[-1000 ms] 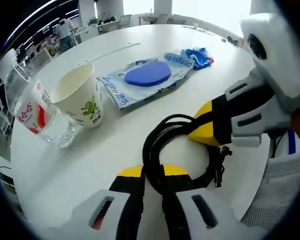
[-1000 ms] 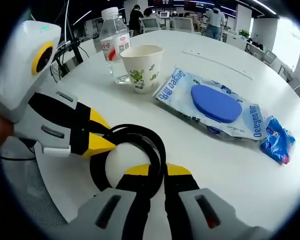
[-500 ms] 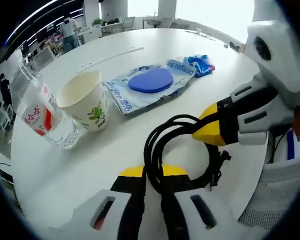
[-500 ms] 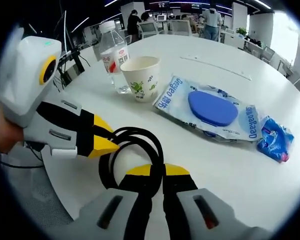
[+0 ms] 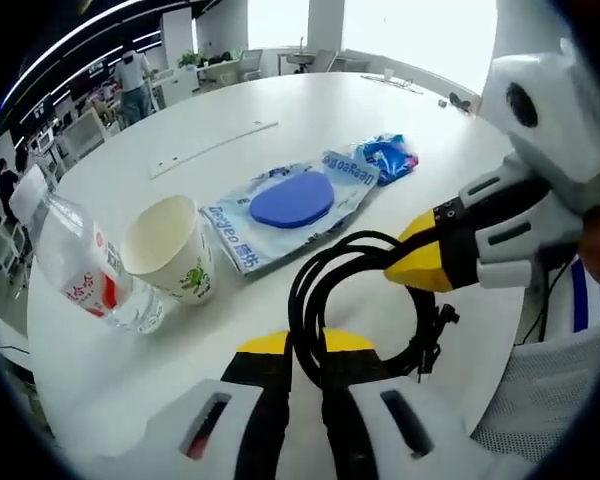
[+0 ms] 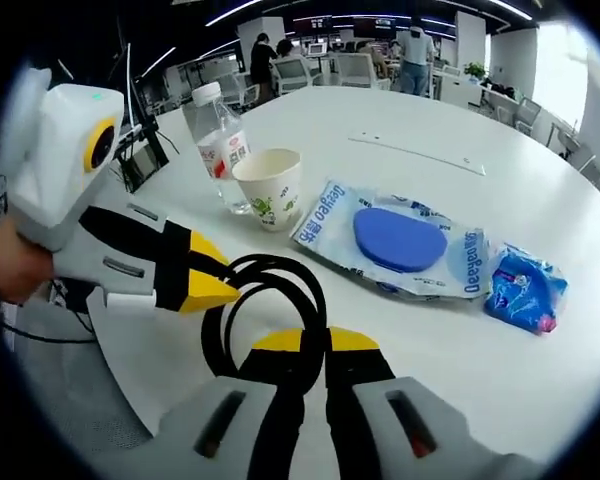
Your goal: Arrange the tabletop items into an orderly group along one side of the table until the central work area is clear of visible clutter.
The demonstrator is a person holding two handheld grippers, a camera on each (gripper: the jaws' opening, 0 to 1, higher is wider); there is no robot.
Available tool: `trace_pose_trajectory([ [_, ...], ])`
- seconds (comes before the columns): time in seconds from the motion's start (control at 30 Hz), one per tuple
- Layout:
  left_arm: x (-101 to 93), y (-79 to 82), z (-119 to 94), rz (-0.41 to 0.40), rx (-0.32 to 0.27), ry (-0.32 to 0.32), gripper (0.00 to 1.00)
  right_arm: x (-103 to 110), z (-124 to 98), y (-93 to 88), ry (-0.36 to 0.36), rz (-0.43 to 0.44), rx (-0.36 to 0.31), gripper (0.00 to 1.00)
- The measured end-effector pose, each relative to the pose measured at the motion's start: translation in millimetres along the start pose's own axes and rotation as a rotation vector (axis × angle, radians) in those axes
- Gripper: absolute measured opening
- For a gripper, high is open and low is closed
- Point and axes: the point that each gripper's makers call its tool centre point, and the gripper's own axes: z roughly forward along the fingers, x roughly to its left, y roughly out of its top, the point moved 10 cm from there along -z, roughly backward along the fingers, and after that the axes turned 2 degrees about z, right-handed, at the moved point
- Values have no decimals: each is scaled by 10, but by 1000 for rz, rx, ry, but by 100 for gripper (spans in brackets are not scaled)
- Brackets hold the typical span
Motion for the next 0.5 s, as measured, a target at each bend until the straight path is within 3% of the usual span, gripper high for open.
trace_pose_trajectory([
  [0.5,-209,386,51,58,-55,-48,6,-291,-371,87,-57,34,-49,3],
])
